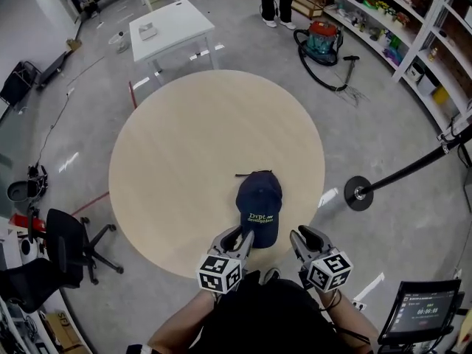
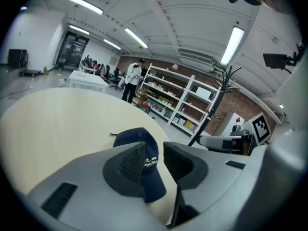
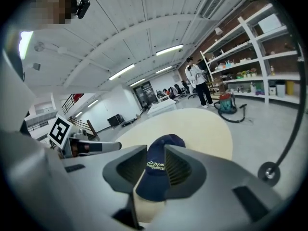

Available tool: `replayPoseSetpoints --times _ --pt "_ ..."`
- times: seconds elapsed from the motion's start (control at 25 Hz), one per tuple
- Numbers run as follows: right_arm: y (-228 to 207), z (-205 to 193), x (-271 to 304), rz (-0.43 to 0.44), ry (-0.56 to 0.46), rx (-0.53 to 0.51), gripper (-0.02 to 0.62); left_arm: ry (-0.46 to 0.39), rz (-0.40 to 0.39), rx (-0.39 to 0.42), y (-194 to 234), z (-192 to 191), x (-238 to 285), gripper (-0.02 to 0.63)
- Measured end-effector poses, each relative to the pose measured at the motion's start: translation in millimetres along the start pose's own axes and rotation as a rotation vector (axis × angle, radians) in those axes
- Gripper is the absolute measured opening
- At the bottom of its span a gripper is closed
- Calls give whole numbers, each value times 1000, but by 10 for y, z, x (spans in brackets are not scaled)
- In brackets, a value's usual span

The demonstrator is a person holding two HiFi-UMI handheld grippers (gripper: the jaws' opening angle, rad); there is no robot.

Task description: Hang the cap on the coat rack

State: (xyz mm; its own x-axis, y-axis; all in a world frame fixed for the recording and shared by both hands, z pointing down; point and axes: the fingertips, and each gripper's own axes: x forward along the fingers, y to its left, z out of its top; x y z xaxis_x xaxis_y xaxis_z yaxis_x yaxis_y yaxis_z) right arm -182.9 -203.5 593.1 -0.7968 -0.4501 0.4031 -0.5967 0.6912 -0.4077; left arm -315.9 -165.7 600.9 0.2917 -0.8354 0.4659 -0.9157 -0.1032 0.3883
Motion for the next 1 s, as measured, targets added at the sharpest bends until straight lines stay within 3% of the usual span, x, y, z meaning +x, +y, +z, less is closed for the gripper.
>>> replayPoseSetpoints --times 0.2,0.36,0.56,0.8,1.0 --pt "-89 -23 433 -39 85 -30 121 91 37 -12 562 -68 205 148" --pt "-211 -132 668 -45 133 -45 126 136 62 9 771 -109 409 160" --pt "-322 -380 842 -43 188 31 126 186 107 41 875 -198 585 160" --pt "-589 -491 1155 -36 212 120 126 264 177 24 1064 -365 924 160" --pt "-607 -584 1275 -28 239 146 126 307 174 1 1099 -523 1044 159"
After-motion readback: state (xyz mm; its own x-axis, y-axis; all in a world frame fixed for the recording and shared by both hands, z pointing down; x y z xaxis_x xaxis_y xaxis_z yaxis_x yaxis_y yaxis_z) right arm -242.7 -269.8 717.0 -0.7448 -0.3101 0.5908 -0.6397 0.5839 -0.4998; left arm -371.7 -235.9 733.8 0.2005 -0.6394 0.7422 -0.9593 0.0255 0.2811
